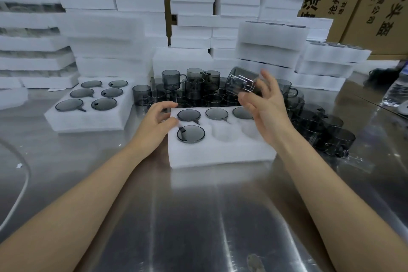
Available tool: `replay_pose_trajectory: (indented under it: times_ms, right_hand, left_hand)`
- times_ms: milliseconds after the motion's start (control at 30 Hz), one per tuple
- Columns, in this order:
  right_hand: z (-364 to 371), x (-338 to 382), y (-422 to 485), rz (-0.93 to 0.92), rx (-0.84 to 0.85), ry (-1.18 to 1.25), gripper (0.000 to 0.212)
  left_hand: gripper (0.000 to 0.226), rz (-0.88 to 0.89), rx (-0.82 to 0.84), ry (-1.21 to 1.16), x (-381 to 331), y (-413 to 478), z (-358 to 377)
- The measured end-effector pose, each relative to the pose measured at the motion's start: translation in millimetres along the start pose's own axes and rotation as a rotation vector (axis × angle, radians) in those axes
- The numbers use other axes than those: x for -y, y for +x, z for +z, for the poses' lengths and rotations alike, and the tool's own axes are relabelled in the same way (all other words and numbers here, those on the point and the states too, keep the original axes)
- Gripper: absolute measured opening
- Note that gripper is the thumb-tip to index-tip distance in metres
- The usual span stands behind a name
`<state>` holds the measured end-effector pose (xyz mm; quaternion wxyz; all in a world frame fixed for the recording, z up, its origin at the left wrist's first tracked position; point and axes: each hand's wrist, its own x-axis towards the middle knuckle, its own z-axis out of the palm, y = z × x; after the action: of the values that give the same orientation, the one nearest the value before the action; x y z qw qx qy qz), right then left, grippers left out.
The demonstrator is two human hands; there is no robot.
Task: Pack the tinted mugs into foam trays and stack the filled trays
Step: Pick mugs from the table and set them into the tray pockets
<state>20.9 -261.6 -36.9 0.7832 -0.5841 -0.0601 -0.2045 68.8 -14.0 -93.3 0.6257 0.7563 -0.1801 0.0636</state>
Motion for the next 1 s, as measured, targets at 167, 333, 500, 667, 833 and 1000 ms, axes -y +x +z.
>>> replay_pose_trajectory:
  times_ms: [167,333,500,667,833,1000]
  right_hand:
    - [1,0,-4,-0.212,0.093,-0.193,0.062]
    - [1,-2,-6,-0.238,0.17,-0.206,0.063]
    - [2,2,-5,-0.121,0.187,-0.068,0.063]
    - [4,12,-6,0.272,0.289,0.372,0.039]
    - [0,18,-7,0.466,0.214,0.533,0.044]
    - [-4,18,-3,0.506,0.223,0.548,0.054]
  left_hand:
    - [0.039,-0.03,-0.038,-0.049,1,1,-2]
    - [0.037,-0.033,-0.036,-0.055,2,1,-3]
    - [0.031,-0.013,-0.038,-0.036,7,4,-4]
    - [0.03,-0.019,-0.035,-0.008,8,4,-4]
    - [0.03,-0.012,-0.035,0.004,6,3,-4]
    - [0.03,0.004,-0.029,0.013,5,3,-3]
